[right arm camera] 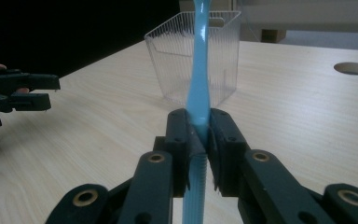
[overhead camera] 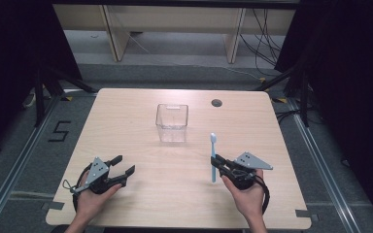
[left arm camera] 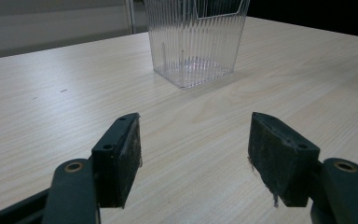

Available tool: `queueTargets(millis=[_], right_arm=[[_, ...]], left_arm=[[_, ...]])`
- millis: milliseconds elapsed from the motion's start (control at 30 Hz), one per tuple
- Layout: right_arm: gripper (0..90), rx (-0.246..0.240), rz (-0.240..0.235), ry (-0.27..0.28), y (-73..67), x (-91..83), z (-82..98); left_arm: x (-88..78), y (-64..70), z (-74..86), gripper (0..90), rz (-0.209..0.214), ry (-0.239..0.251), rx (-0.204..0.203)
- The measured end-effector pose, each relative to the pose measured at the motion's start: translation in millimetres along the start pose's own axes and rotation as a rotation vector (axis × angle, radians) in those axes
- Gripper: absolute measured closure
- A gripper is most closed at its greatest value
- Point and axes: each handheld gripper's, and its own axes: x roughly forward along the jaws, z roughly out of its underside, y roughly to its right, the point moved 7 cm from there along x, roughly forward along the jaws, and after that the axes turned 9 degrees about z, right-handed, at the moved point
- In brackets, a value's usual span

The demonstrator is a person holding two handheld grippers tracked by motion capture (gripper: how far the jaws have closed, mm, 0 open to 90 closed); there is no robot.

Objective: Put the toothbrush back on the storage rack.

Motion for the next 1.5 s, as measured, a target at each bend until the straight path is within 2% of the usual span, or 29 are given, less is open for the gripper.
queueTargets(millis=[200,233,267,300,433,467,667,700,733,767,800,833,867,900,933,967,1033,1067,1100,1133,1167,1200,1233,1267,1300,1333,1400,1467,1500], right_arm=[[79.2,-0.019,-0.001,0.023,-1.3,-0.1,-3.3],[79.2,0.0,0.002,0.022,-2.4,-0.7,-3.4],[79.2,-0.002,0.01,0.019,-1.7,-1.3,-3.4],[79.2,-0.006,0.0,0.037,-1.8,0.0,-4.6],[79.2,0.003,0.008,0.046,-3.4,-1.1,-6.3],[79.2,-0.007,-0.003,0.051,-3.9,-0.2,-7.0],[79.2,-0.039,-0.006,0.088,-11.7,0.7,-10.3],[79.2,-0.013,-0.018,0.07,-15.4,-0.6,-9.2],[79.2,-0.022,-0.001,0.08,-16.1,-0.3,-9.9],[79.2,-0.05,0.002,0.092,-15.1,0.3,-11.0],[79.2,-0.026,-0.016,0.082,-18.7,0.3,-10.7],[79.2,-0.027,-0.009,0.087,-19.9,0.3,-11.4],[79.2,-0.029,-0.008,0.081,-21.3,-0.1,-11.7],[79.2,-0.039,-0.024,0.1,-22.3,0.9,-13.4],[79.2,-0.036,-0.021,0.092,-23.7,0.9,-13.6],[79.2,-0.059,-0.009,0.102,-22.8,0.9,-15.1],[79.2,-0.035,-0.027,0.097,-27.4,1.7,-15.3],[79.2,-0.061,-0.03,0.106,-27.3,3.4,-16.3],[79.2,-0.048,-0.034,0.102,-29.5,4.1,-16.1],[79.2,-0.075,-0.036,0.109,-29.2,5.0,-16.8],[79.2,-0.057,-0.043,0.1,-31.8,5.7,-16.1],[79.2,-0.079,-0.039,0.105,-31.8,6.8,-16.8],[79.2,-0.069,-0.041,0.11,-33.2,8.2,-16.8],[79.2,-0.082,-0.043,0.117,-34.0,9.5,-17.5],[79.2,-0.065,-0.059,0.105,-37.3,10.2,-16.6],[79.2,-0.078,-0.045,0.103,-36.8,10.5,-16.7],[79.2,-0.081,-0.054,0.099,-40.2,12.1,-16.8],[79.2,-0.087,-0.056,0.105,-43.0,13.6,-18.0],[79.2,-0.082,-0.066,0.109,-45.9,15.2,-18.7]], left_arm=[[0.1,0.6,0.0,34.0,-0.002,0.004,0.0],[0.2,0.7,0.0,34.0,-0.002,0.002,0.003],[0.3,0.8,0.0,34.0,-0.002,0.001,0.003],[2.4,0.4,-1.4,34.0,0.011,0.021,0.017],[2.1,1.1,-1.1,34.0,0.01,0.017,0.02],[0.1,2.0,0.1,34.1,0.0,-0.002,0.009],[0.4,6.1,-0.5,34.0,0.021,0.007,0.024],[0.4,6.5,-0.9,34.0,0.024,0.013,0.023],[1.9,6.7,-2.5,34.3,0.036,0.041,0.028],[1.6,8.2,-3.3,34.7,0.042,0.053,0.01],[-0.5,9.0,-4.8,34.8,0.042,0.046,0.013],[0.7,10.7,-7.3,34.8,0.056,0.072,0.007],[0.6,12.4,-8.4,34.6,0.06,0.078,-0.013],[0.3,13.1,-10.9,34.4,0.067,0.085,-0.016],[-0.4,13.7,-13.7,34.3,0.071,0.086,-0.025],[-1.0,14.8,-15.7,34.2,0.074,0.085,-0.041],[-0.1,17.8,-20.9,34.2,0.096,0.105,-0.069],[-1.1,18.7,-23.4,34.3,0.097,0.095,-0.074],[0.8,20.5,-27.2,34.3,0.119,0.118,-0.082],[0.1,22.1,-29.5,34.5,0.123,0.103,-0.092],[0.7,24.2,-32.9,34.6,0.136,0.106,-0.099],[1.7,26.2,-36.4,34.8,0.147,0.113,-0.101],[2.1,28.3,-39.8,35.0,0.156,0.11,-0.1],[3.6,30.5,-43.8,35.2,0.17,0.123,-0.097],[3.8,31.9,-46.4,35.4,0.176,0.121,-0.094],[4.1,33.8,-49.9,35.5,0.184,0.122,-0.096],[6.7,37.1,-57.3,35.8,0.207,0.144,-0.093],[7.8,40.1,-63.3,36.3,0.216,0.137,-0.092],[9.8,41.9,-67.0,36.6,0.232,0.155,-0.09]])
